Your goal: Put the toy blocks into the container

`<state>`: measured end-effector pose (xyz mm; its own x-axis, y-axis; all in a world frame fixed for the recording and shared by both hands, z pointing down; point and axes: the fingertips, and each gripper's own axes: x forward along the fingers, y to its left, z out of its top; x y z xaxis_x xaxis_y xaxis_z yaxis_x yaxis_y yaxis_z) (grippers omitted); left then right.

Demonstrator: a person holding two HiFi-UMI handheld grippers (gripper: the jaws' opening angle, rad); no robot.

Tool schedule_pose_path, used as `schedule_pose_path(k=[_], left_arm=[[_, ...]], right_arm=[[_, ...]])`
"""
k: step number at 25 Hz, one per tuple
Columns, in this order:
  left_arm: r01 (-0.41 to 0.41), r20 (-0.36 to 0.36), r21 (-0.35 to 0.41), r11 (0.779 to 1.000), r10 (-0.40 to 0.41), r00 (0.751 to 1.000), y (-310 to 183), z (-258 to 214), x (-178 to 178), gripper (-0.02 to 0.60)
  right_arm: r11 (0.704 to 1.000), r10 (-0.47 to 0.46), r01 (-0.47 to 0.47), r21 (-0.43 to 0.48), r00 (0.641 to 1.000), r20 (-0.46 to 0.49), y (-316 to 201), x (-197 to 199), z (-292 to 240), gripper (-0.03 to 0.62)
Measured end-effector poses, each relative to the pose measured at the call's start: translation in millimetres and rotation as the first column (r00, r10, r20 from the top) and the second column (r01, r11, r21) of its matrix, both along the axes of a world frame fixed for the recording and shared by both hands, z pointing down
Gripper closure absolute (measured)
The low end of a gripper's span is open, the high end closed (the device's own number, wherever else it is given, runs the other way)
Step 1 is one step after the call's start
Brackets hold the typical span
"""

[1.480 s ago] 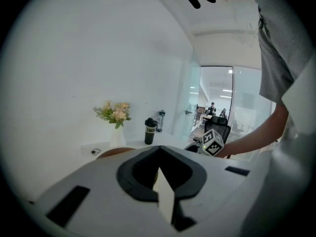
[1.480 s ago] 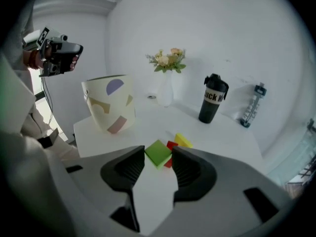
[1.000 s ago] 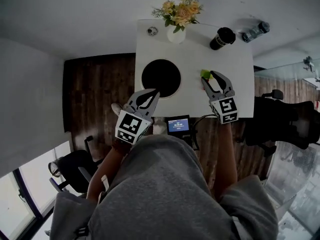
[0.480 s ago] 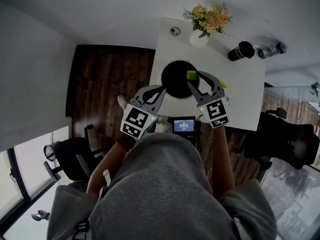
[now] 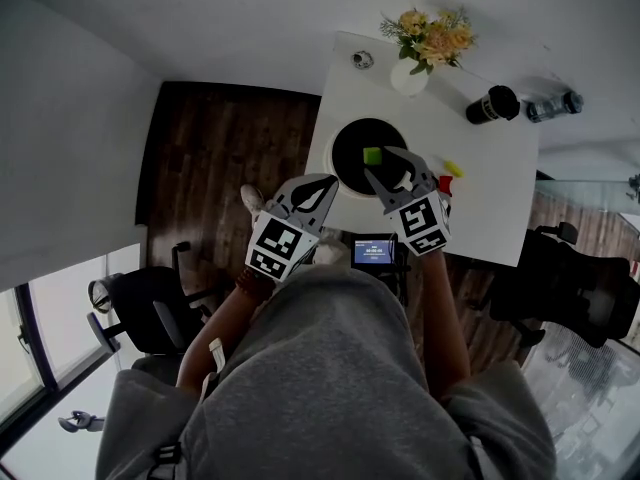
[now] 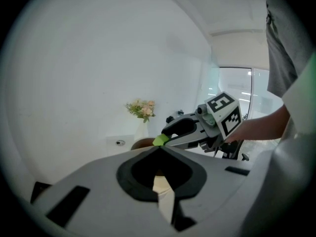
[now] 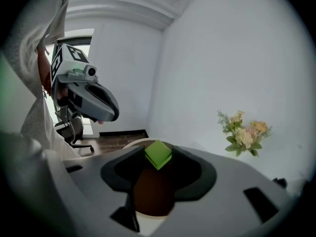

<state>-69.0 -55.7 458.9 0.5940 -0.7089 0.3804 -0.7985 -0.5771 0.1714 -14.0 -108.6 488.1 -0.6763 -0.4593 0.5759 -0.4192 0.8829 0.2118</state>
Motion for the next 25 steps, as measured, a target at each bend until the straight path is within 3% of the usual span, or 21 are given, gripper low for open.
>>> schedule_pose_path(k=[19, 25], left_arm=[[-0.001, 0.018, -0.004, 1.0, 0.002, 1.0, 2, 3, 1, 0.578], [-0.021, 0.017, 0.0, 1.0, 0.021, 1.0, 1, 4, 5, 0.578]], right_arm=[[0.994, -0.087, 0.09, -0.057, 0.994, 0.06, 18, -16, 7, 0.396], [1.0, -0.014, 0.015, -0.016, 0.996, 0.093, 11, 4, -7, 0.396]])
